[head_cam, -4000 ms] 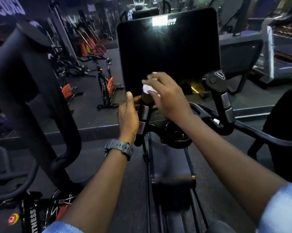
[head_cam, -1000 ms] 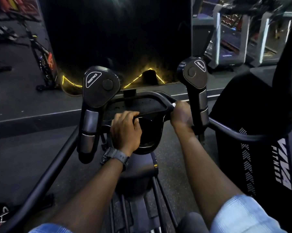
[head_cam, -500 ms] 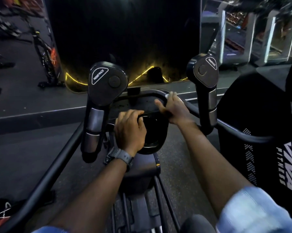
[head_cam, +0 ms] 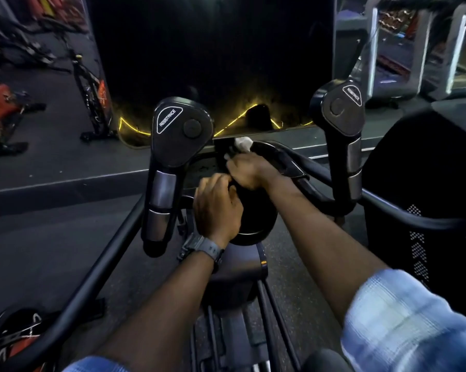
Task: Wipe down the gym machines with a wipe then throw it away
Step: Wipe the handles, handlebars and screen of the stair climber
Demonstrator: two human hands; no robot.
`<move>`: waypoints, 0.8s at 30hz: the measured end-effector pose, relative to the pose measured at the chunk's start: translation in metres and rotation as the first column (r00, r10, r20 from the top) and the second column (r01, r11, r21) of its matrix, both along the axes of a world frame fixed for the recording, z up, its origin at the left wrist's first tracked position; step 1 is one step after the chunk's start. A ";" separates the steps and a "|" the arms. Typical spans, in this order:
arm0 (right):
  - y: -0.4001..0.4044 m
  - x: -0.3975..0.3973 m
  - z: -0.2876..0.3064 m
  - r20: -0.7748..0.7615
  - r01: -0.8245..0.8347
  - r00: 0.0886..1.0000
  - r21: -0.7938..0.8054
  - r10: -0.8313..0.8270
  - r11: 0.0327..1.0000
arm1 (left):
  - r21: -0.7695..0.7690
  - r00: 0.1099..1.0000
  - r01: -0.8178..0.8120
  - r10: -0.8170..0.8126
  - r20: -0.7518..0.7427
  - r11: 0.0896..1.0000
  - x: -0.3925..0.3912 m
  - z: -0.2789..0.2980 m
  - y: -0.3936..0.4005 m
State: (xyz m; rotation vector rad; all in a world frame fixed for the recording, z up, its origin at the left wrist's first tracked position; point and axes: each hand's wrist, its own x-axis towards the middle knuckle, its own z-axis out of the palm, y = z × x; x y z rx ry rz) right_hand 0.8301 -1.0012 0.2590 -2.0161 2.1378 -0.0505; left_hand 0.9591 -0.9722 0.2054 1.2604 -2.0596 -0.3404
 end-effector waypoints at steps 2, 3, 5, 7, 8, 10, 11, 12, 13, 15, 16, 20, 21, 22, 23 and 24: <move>0.015 -0.012 -0.010 -0.034 -0.060 0.998 -0.041 0.058 0.997 | 0.029 0.998 -0.008 0.010 -0.056 1.000 -0.001 0.001 0.000; 0.027 -0.026 -0.017 -0.018 -0.017 1.000 -0.066 0.016 0.998 | 0.047 0.996 -0.008 0.012 -0.091 0.999 -0.001 0.002 0.001; 0.038 -0.051 -0.024 0.057 0.199 0.980 -0.150 -0.192 0.968 | 0.058 0.990 -0.005 0.013 -0.137 0.998 -0.002 0.004 0.002; 0.028 -0.059 -0.027 0.036 0.282 0.959 -0.207 -0.281 0.937 | 0.059 0.987 -0.006 0.015 -0.159 0.998 -0.002 0.004 0.002; 0.018 -0.054 -0.024 0.042 0.261 0.965 -0.248 -0.259 0.933 | 0.061 0.986 -0.007 0.017 -0.164 0.998 -0.002 0.003 0.002; 0.011 -0.030 -0.018 0.112 0.152 0.986 -0.302 -0.123 0.941 | 0.059 0.985 -0.017 0.026 -0.170 0.998 -0.002 0.003 0.003; 0.014 -0.021 -0.017 0.142 0.130 0.986 -0.294 -0.091 0.947 | 0.056 0.984 -0.020 0.030 -0.175 0.998 -0.002 0.003 0.004; 0.023 -0.016 -0.017 0.167 0.146 0.981 -0.273 -0.102 0.951 | 0.056 0.982 -0.022 0.032 -0.184 0.998 -0.002 0.004 0.003; 0.032 -0.019 -0.020 0.157 0.175 0.978 -0.278 -0.136 0.944 | 0.060 0.979 -0.021 0.032 -0.200 0.998 -0.002 0.004 0.004; 0.052 -0.037 -0.023 0.148 0.385 0.923 -0.338 -0.355 0.859 | 0.059 0.972 -0.020 0.033 -0.235 0.998 -0.002 0.005 0.005; 0.051 -0.048 -0.023 0.162 0.493 0.870 -0.352 -0.466 0.796 | 0.053 0.969 -0.019 0.032 -0.247 0.998 -0.002 0.006 0.005; 0.018 -0.025 -0.013 0.235 0.427 0.897 -0.242 -0.374 0.871 | 0.050 0.964 -0.034 0.046 -0.262 0.998 -0.002 0.003 0.005; 0.016 -0.009 -0.013 0.261 0.349 0.923 -0.248 -0.284 0.904 | 0.044 0.964 -0.041 0.051 -0.261 0.998 -0.003 0.003 0.005; 0.018 0.003 -0.013 0.247 0.270 0.947 -0.253 -0.208 0.929 | 0.031 0.964 -0.047 0.054 -0.259 0.998 -0.003 0.003 0.004; 0.024 0.007 -0.017 0.220 0.190 0.966 -0.255 -0.135 0.948 | 0.017 0.966 -0.049 0.051 -0.255 0.999 -0.003 0.003 0.004; 0.031 0.004 -0.019 0.188 0.143 0.977 -0.242 -0.098 0.960 | 0.006 0.967 -0.048 0.048 -0.249 0.999 -0.001 0.003 0.003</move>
